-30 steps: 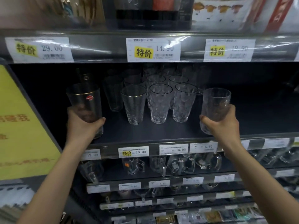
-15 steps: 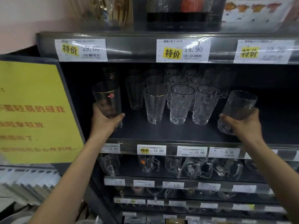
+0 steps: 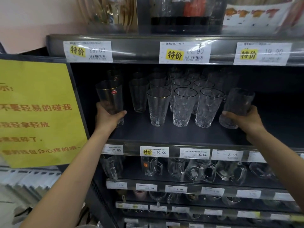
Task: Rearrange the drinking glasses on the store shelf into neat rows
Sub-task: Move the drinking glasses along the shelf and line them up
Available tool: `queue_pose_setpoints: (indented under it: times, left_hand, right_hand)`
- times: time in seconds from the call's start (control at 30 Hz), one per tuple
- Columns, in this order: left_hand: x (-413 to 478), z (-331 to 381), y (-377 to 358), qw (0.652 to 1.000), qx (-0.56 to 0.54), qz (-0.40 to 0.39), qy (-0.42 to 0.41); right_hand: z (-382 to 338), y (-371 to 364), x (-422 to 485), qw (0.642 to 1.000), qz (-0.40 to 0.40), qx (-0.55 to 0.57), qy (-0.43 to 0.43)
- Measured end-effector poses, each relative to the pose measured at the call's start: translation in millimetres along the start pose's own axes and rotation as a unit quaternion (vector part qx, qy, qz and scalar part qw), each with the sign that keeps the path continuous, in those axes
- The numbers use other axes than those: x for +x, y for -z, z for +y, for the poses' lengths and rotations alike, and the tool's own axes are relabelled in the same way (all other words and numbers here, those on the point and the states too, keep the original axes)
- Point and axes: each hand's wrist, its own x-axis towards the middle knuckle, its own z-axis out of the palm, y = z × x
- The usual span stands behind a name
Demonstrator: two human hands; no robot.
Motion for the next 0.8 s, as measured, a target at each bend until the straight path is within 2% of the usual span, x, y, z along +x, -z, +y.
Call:
queue_pose_setpoints:
  times: [0.43, 0.8]
  left_hand:
    - [16, -5, -16, 0.99, -0.127, -0.003, 0.055]
    - [31, -9, -16, 0.986, -0.155, -0.031, 0.047]
  right_hand:
    - [3, -22, 23, 1.0, -0.006, 0.025, 0.017]
    - [4, -34, 41, 0.999, -0.034, 0.008, 0.01]
